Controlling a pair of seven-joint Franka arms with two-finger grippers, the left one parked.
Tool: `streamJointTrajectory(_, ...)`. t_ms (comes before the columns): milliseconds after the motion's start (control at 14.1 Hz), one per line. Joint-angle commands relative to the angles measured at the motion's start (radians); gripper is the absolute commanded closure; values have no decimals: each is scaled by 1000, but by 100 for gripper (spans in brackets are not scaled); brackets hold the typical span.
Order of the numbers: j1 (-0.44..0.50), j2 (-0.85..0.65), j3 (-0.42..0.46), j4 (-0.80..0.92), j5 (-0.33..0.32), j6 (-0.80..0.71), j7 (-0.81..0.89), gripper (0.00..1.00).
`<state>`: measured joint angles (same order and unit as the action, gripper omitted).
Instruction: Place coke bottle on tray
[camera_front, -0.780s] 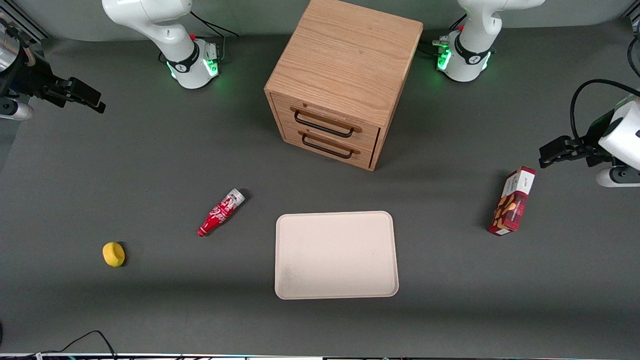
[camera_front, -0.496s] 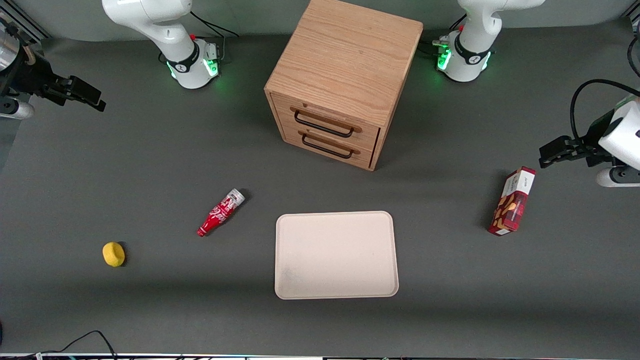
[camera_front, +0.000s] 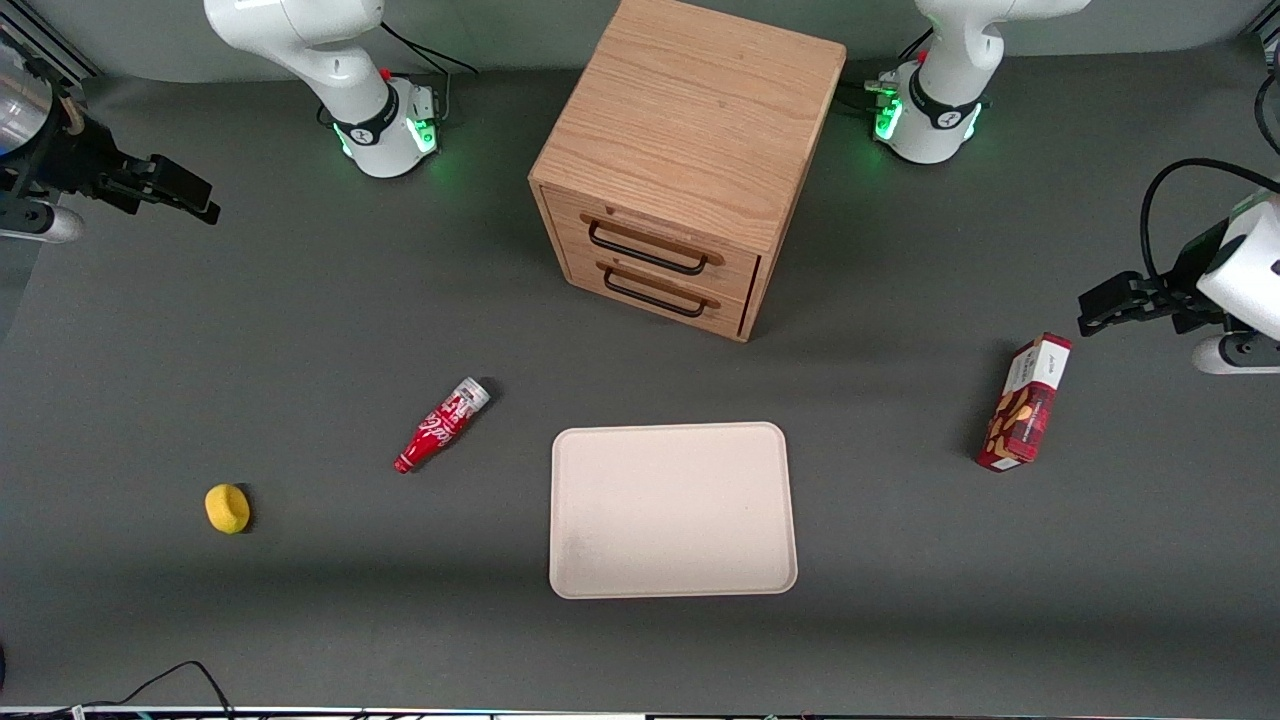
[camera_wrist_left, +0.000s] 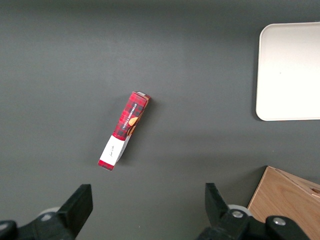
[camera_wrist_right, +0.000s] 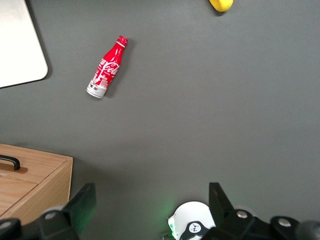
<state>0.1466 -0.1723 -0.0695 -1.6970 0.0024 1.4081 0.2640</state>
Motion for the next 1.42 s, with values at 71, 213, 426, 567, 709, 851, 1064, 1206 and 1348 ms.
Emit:
streamJointTrajectory(71, 8, 101, 7, 137, 4, -23, 119, 0)
streamJointTrajectory(213, 8, 170, 23, 187, 55, -23, 219, 0)
streamJointTrajectory(426, 11, 304, 42, 227, 122, 3, 410, 0)
streamJointTrajectory(567, 13, 399, 57, 215, 168, 78, 542, 0)
streamJointTrajectory(709, 13, 468, 117, 191, 165, 145, 650, 0)
streamJointTrajectory(851, 15, 517, 145, 122, 159, 251, 725, 0)
streamJointTrajectory(1064, 15, 539, 154, -13, 160, 440, 757, 0)
streamJointTrajectory(1206, 19, 583, 169, -79, 149, 581, 800, 0)
streamJointTrajectory(1348, 19, 632, 169, -99, 145, 664, 811, 0)
